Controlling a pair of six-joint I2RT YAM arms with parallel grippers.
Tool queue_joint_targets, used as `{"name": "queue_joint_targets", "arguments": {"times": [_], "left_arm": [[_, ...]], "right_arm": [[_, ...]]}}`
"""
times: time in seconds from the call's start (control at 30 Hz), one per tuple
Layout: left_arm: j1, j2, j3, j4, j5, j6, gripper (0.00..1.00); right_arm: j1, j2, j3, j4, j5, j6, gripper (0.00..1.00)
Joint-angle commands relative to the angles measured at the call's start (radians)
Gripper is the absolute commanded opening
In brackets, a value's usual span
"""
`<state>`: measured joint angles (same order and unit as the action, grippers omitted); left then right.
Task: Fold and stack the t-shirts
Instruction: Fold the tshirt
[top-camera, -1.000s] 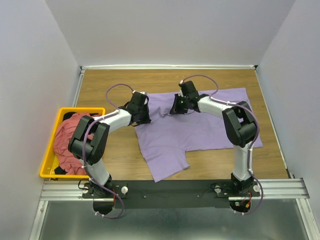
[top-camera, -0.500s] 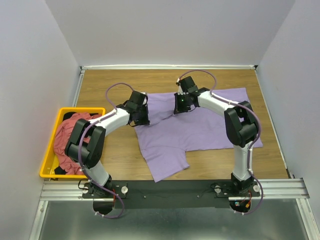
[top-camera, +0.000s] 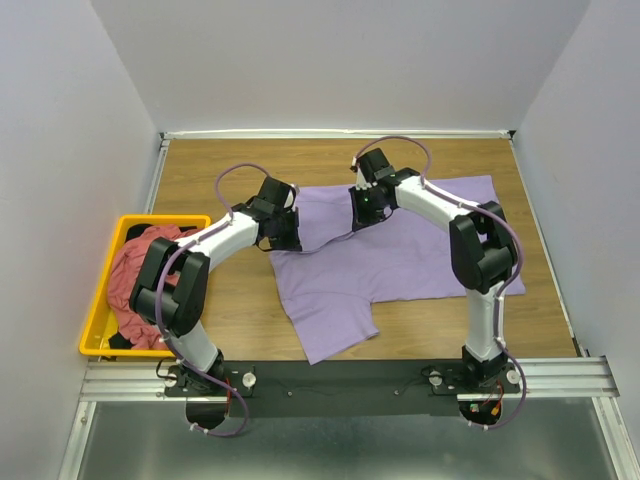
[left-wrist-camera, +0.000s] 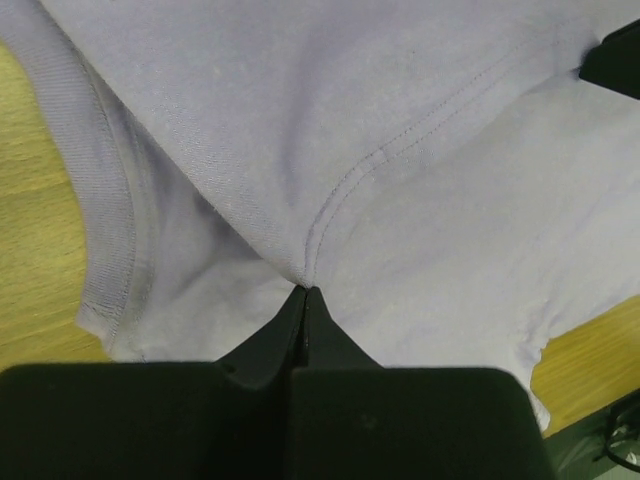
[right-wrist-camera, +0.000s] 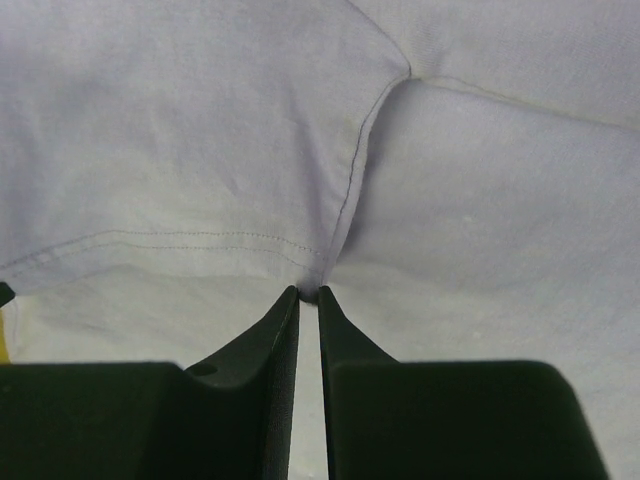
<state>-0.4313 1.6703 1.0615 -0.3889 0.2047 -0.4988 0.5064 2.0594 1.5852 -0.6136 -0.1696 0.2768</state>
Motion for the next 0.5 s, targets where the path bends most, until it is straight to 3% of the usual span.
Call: {"name": "queue_joint_targets", "arguments": {"times": [0.0, 0.37, 0.47], "left_arm": [[0.006, -0.012, 0.006, -0.042, 0.073, 0.022, 0.0], [0.04, -0.032, 0.04, -0.087, 0.087, 0.043, 0.0], [0.045, -0.029, 0.038, -0.087, 0.091, 0.048, 0.0]], "right_arm": [[-0.005, 0.036, 0.03, -0.061, 0.01, -0.024, 0.2], [-0.008, 0.031, 0.059, -0.106, 0.013, -0.033, 0.13], [-0.008, 0.028, 0.058, -0.11, 0.016, -0.031, 0.17]]}}
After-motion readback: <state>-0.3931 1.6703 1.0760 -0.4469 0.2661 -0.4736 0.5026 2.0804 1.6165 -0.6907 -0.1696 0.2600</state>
